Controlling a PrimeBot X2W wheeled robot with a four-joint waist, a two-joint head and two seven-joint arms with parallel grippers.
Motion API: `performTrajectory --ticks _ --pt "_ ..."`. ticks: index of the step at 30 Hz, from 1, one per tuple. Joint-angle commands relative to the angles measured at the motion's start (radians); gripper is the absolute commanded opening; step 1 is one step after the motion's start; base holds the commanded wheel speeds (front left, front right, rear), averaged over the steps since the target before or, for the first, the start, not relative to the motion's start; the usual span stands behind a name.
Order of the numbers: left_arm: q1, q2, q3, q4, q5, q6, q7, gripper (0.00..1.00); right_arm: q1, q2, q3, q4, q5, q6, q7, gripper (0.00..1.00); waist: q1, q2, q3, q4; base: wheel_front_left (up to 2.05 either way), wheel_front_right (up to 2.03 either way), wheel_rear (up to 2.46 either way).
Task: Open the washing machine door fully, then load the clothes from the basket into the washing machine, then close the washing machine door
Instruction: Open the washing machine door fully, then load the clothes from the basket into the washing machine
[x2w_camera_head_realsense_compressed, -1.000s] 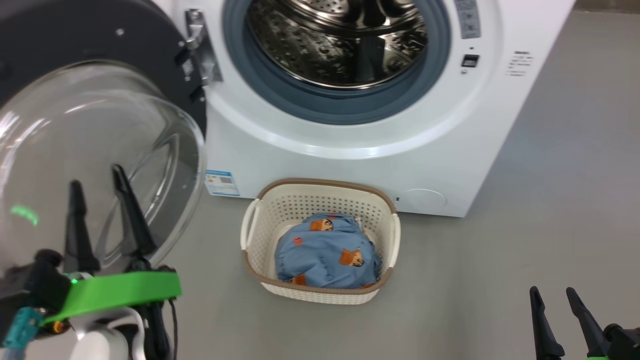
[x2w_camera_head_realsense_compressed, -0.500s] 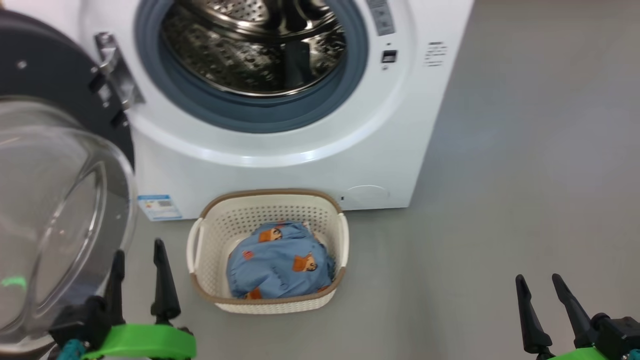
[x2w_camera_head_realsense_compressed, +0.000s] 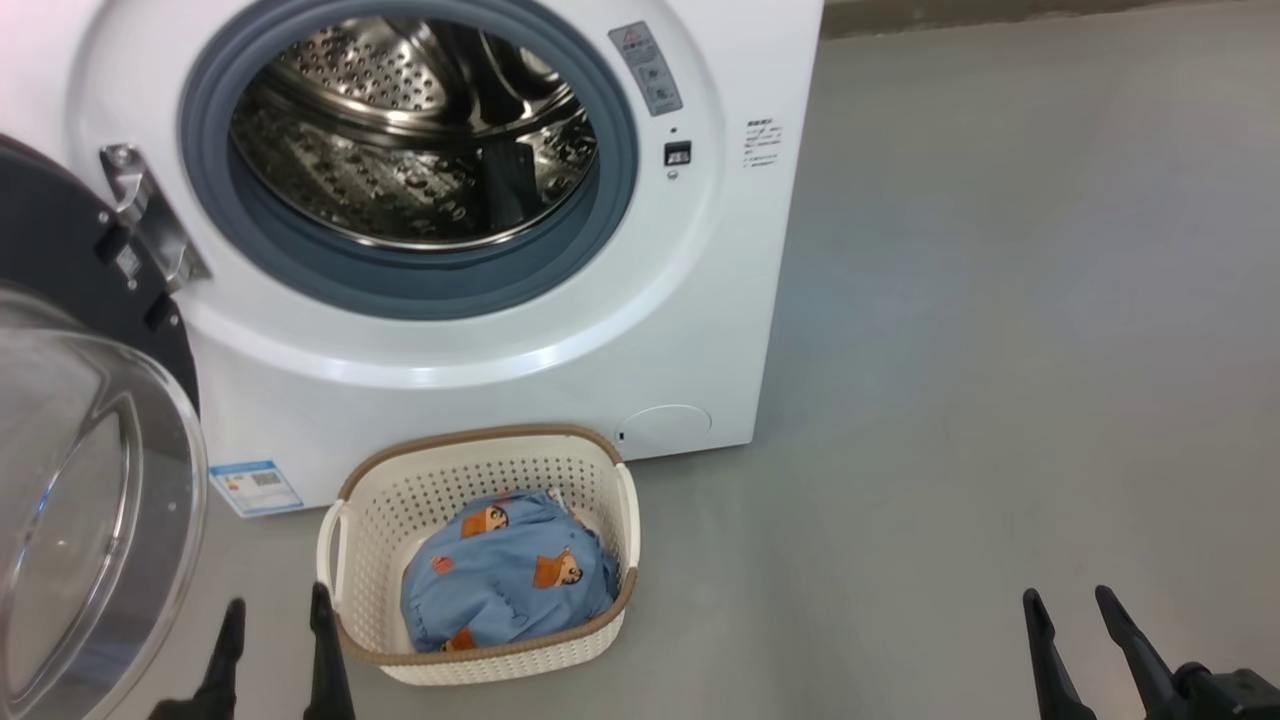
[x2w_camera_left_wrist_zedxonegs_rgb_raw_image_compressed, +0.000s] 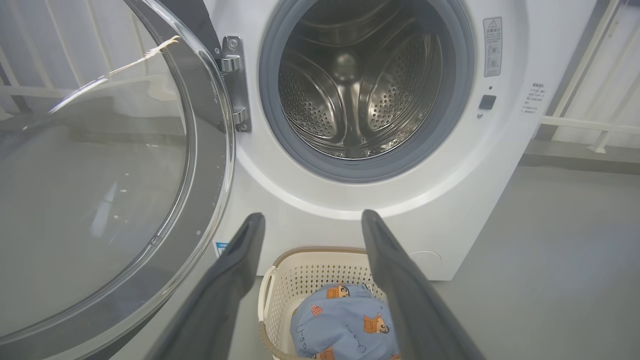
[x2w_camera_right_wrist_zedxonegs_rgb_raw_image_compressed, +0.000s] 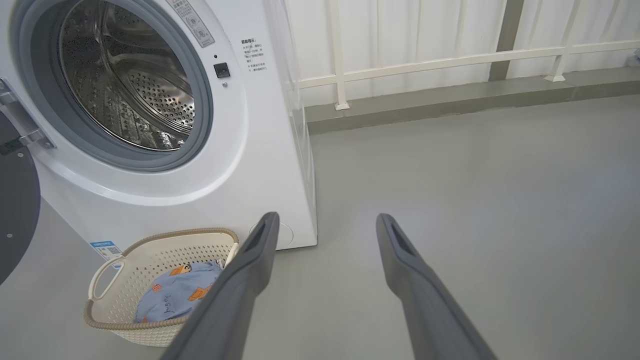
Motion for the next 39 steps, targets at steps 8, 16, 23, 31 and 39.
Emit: performTrajectory --ticks 8,16,23,31,39 --pt "0.029 0.002 0.036 -0.022 0.032 -0.026 -0.006 1.0 0.012 -0.015 0.006 -0.04 -0.022 0.01 -0.012 1.0 0.0 0.0 -0.024 -0.034 0.0 0.0 0.0" --pt "0.066 0.002 0.033 -0.039 0.026 -0.034 -0.006 1.0 0.028 -0.02 -0.007 -0.044 -0.036 0.01 -0.012 1.0 0.0 0.0 -0.037 -0.034 0.0 0.0 0.0" --pt "0.059 0.002 0.025 -0.03 0.01 -0.032 -0.006 1.0 0.021 -0.018 -0.009 -0.042 -0.042 0.01 -0.012 1.0 0.0 0.0 -0.048 -0.006 0.0 0.0 0.0" --pt "0.051 0.002 0.026 -0.032 -0.003 -0.027 -0.006 1.0 0.021 -0.017 -0.003 -0.043 -0.041 0.01 -0.012 1.0 0.0 0.0 -0.046 0.019 0.0 0.0 0.0" --pt "0.048 0.002 0.029 -0.037 -0.009 -0.021 -0.006 1.0 0.02 -0.02 -0.003 -0.04 -0.039 0.01 -0.012 1.0 0.0 0.0 -0.047 0.039 0.0 0.0 0.0"
